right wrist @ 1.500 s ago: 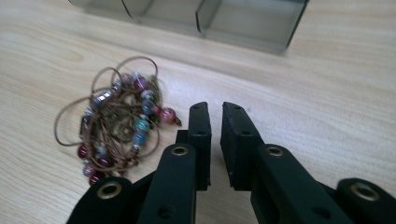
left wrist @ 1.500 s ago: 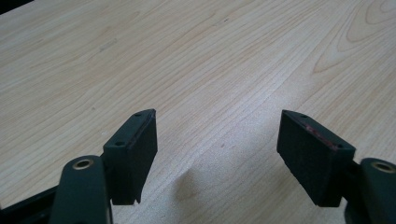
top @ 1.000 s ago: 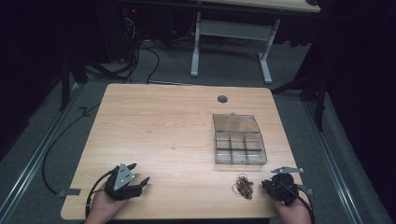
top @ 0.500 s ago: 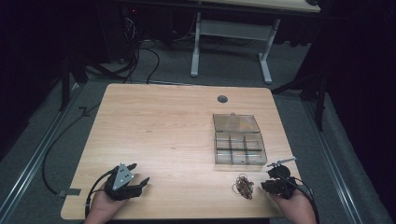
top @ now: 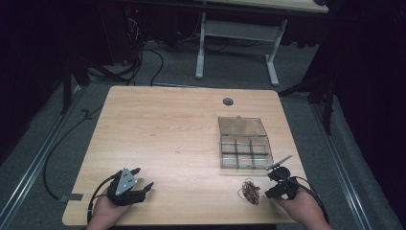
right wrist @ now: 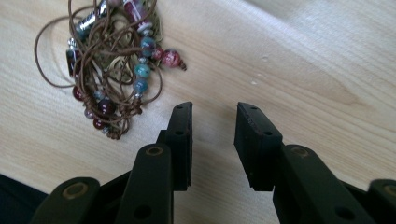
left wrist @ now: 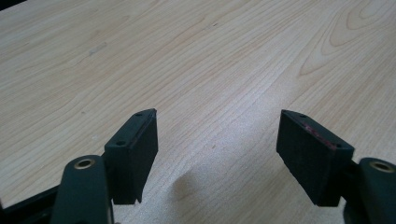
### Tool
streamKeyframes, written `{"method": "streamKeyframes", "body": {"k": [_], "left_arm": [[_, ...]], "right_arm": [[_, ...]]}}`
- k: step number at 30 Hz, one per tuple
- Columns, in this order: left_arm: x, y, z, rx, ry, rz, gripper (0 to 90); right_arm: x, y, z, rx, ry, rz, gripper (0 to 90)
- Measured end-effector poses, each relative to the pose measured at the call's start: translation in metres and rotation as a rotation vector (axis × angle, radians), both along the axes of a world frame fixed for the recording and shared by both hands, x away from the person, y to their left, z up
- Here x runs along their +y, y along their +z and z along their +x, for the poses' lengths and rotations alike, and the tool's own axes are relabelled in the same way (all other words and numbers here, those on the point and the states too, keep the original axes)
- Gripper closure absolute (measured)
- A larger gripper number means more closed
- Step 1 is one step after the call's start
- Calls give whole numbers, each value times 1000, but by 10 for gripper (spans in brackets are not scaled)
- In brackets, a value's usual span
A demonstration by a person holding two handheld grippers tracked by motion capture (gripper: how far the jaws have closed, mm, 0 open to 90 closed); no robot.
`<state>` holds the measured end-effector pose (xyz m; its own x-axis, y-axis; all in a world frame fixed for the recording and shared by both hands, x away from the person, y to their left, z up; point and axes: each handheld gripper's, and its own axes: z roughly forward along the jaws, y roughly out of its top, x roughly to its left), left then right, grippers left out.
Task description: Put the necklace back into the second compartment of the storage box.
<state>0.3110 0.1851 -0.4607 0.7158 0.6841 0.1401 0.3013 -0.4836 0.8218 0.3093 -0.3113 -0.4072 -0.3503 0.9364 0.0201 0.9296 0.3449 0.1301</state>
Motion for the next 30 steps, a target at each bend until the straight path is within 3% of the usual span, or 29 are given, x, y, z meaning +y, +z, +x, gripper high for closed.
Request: {"method": "streamKeyframes", "body": {"k": [4, 13, 18, 30], "left_arm": [[0, 0, 0, 0, -2, 2, 299], [0, 0, 1, 7, -4, 0, 300], [0, 0, 0, 6, -6, -1, 299], [0, 0, 0, 7, -9, -6, 299]], "right_arm": [[2, 1, 1, 23, 12, -5, 652], [14, 11, 6, 71, 71, 25, 390], [25, 8, 11, 69, 98, 49, 264], [53, -7, 21, 67, 191, 24, 219]]}}
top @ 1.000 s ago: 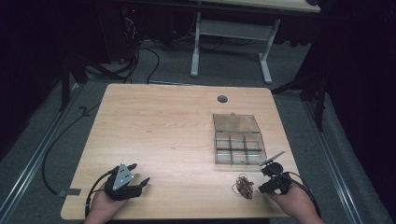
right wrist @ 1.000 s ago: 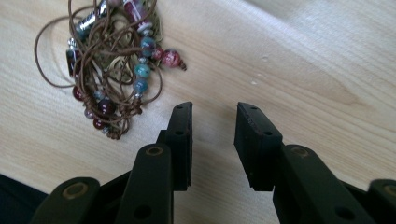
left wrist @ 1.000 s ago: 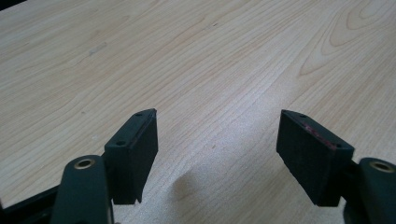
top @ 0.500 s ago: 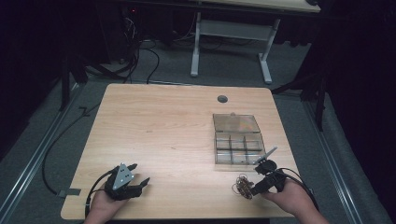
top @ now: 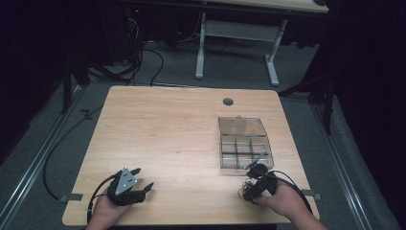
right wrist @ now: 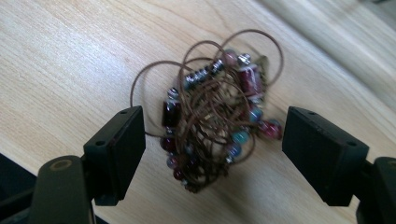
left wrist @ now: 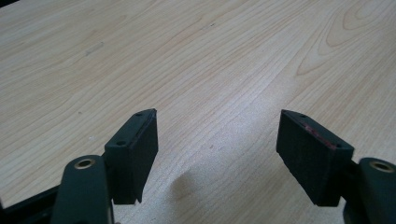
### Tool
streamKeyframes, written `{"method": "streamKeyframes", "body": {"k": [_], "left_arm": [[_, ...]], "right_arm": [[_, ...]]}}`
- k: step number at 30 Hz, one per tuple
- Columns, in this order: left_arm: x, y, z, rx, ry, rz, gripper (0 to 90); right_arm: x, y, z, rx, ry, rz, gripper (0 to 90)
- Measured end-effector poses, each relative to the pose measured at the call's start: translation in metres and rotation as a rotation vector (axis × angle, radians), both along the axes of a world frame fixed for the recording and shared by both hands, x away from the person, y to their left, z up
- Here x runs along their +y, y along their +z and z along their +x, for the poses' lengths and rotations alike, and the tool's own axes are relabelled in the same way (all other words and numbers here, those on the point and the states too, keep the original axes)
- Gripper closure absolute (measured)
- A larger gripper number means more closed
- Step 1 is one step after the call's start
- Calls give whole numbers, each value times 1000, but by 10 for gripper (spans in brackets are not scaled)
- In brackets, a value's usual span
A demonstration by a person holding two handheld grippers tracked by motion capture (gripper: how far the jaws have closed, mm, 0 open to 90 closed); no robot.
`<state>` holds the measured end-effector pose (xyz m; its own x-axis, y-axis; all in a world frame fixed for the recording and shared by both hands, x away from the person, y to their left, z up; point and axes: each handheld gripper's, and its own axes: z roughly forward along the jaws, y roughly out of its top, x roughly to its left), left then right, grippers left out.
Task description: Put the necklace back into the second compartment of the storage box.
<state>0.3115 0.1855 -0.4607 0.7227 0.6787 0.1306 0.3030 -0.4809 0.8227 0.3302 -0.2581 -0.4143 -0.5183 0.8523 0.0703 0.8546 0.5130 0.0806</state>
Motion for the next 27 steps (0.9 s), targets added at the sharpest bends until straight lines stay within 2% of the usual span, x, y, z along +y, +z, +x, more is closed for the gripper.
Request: {"method": "streamKeyframes", "body": {"k": [6, 9, 11, 13, 17, 18, 21, 27], "left_arm": [[0, 0, 0, 2, -1, 1, 299], [0, 0, 0, 3, -2, 0, 299], [0, 0, 0, 3, -2, 1, 299], [0, 0, 0, 3, -3, 0, 299], [0, 0, 0, 3, -3, 0, 300], [0, 0, 0, 3, -3, 0, 299], [0, 0, 0, 4, -4, 0, 300], [0, 0, 0, 4, -4, 0, 300]], "right_arm": [[6, -3, 1, -10, 32, -41, 312], [9, -2, 0, -17, 59, -70, 452], [10, -1, 0, -18, 65, -73, 516], [10, 0, 0, -18, 71, -78, 571], [10, 1, 0, -3, 70, -79, 618], [10, 1, 0, 1, 69, -76, 688], [9, 2, 0, -6, 67, -76, 713], [8, 2, 2, 12, 54, -67, 708]]}}
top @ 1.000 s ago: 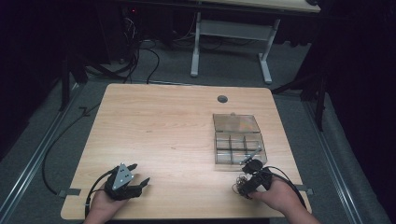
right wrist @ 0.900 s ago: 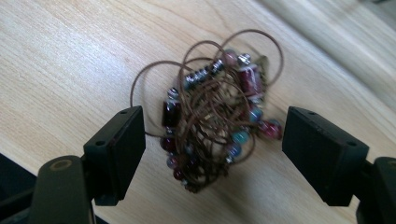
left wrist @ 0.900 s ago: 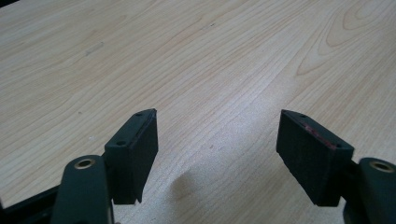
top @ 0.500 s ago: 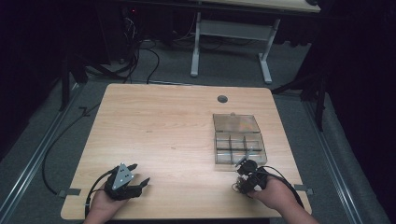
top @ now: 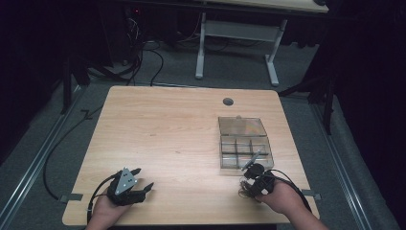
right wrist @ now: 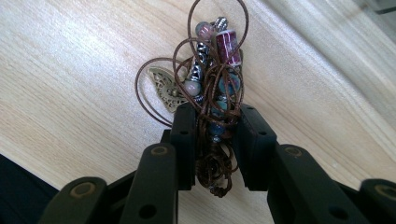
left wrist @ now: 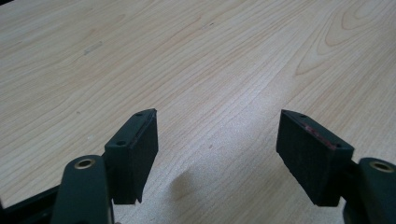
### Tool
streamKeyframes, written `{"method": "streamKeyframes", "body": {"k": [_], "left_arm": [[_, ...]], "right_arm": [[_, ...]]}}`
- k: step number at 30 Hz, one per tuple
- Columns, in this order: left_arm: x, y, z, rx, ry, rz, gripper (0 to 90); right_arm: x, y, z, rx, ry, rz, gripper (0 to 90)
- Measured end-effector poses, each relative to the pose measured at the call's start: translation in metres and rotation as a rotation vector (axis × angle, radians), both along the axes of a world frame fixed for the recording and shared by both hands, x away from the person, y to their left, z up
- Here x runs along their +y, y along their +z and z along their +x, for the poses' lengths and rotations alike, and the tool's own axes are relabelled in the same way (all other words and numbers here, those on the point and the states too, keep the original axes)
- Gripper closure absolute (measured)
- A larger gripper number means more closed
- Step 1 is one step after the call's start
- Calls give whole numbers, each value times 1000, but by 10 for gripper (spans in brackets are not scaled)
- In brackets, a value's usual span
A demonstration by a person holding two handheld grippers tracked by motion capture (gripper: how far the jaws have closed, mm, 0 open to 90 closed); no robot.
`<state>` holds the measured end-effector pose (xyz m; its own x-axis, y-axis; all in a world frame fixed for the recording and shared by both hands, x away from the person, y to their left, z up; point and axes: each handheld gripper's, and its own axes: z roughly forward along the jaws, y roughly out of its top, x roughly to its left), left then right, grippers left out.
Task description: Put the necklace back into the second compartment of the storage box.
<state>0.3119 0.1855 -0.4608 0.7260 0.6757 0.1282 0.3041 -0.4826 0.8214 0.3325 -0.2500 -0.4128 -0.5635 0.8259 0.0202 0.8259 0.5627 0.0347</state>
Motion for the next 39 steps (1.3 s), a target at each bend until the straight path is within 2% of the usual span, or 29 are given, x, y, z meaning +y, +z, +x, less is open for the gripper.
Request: {"method": "streamKeyframes", "body": {"k": [10, 12, 16, 23, 39], "left_arm": [[0, 0, 0, 1, 1, 1, 299], [0, 0, 0, 1, 1, 0, 299], [0, 0, 0, 2, 0, -1, 299], [0, 0, 0, 1, 1, -1, 299], [0, 0, 0, -1, 4, -3, 299]], "right_arm": [[0, 2, 0, -13, 14, -1, 733], [-1, 4, 0, -15, -1, 6, 736], [-3, 11, 1, -20, -3, 6, 737], [-10, 22, 3, -41, -17, 36, 737], [-22, 51, 9, -75, -33, 41, 737]]}}
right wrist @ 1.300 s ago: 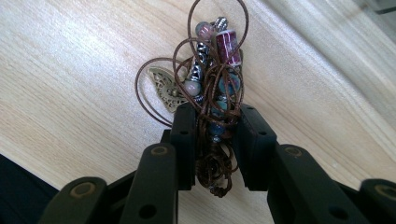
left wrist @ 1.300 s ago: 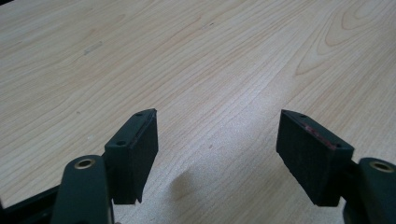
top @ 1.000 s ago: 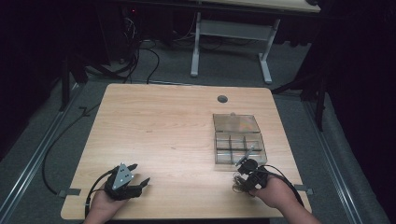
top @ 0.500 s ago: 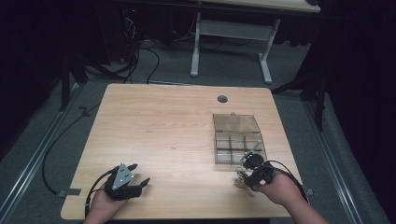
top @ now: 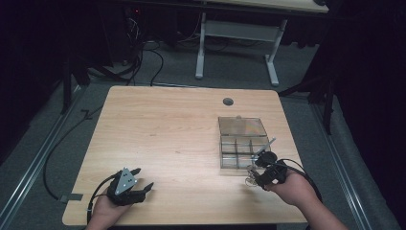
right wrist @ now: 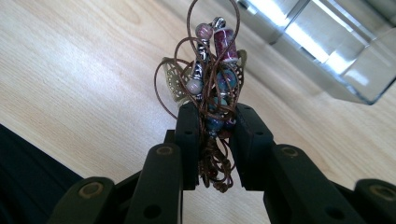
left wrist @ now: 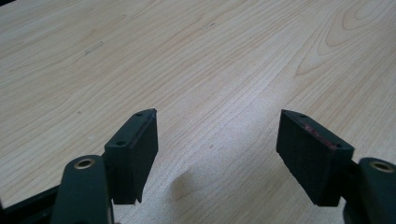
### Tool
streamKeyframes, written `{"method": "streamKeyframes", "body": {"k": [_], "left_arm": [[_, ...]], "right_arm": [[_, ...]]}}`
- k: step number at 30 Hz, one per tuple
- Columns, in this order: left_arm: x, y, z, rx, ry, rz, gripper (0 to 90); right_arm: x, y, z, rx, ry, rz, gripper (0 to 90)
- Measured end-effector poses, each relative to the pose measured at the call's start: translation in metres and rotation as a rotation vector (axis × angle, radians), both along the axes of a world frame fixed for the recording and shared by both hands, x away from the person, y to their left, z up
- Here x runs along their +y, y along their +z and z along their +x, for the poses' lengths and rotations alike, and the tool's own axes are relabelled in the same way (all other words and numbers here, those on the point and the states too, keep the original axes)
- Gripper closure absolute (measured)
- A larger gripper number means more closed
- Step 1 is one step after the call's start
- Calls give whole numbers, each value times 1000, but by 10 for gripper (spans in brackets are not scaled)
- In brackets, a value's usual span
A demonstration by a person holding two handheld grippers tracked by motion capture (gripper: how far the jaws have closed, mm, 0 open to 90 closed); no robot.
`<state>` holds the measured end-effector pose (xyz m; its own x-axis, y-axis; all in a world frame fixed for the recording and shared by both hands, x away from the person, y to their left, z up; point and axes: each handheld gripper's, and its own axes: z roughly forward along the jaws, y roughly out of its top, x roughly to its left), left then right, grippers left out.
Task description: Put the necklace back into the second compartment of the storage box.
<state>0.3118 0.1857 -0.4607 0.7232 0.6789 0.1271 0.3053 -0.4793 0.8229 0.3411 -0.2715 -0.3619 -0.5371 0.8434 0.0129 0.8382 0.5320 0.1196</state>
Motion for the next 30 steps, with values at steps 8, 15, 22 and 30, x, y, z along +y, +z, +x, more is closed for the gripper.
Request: {"method": "streamKeyframes", "body": {"k": [8, 15, 22, 30], "left_arm": [[0, 0, 0, 1, -2, 1, 299], [0, 0, 0, 1, -3, 0, 299], [0, 0, 0, 1, -5, -2, 298], [0, 0, 0, 2, -7, -2, 299]], "right_arm": [[-1, 11, 9, -9, -46, 7, 737], [1, 17, 20, -35, -17, 5, 737], [2, 24, 36, -46, -25, 11, 737], [4, 21, 53, -43, -30, 17, 736]]}}
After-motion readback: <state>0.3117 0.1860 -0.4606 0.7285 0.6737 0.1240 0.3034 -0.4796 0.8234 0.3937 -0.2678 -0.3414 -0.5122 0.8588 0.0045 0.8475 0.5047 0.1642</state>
